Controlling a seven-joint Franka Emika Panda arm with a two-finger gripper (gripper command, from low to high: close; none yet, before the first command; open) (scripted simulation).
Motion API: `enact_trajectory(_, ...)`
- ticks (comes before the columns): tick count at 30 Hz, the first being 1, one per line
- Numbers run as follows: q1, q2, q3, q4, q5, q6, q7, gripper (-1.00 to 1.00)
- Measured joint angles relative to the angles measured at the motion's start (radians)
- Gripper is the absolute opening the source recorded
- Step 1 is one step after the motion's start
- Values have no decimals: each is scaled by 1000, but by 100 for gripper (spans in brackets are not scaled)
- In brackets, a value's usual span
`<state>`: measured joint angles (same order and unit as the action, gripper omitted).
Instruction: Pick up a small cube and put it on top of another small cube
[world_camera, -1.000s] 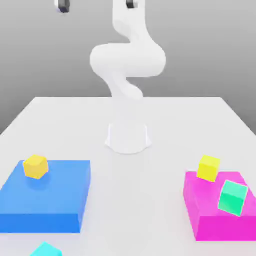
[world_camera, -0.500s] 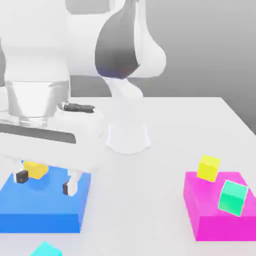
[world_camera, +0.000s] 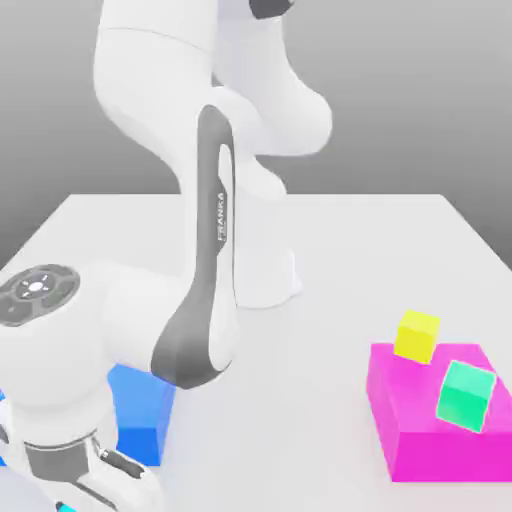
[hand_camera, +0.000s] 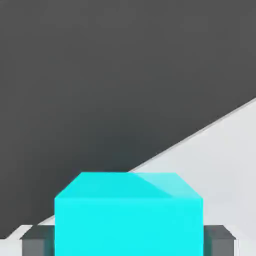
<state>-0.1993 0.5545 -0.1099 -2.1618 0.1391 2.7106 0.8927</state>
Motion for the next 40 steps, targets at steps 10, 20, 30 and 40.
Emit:
enact_trajectory(10,59,-188,15,-50,-74,-135,-57,-100)
enact_trajectory(20,195,-370,212,-125,-168,-240,-430,-100)
enact_trajectory(30,388,-551,383,-201,-137,-345,-895,-100)
enact_trajectory(40,480,-487,365,-256,-163,-229,-995,100)
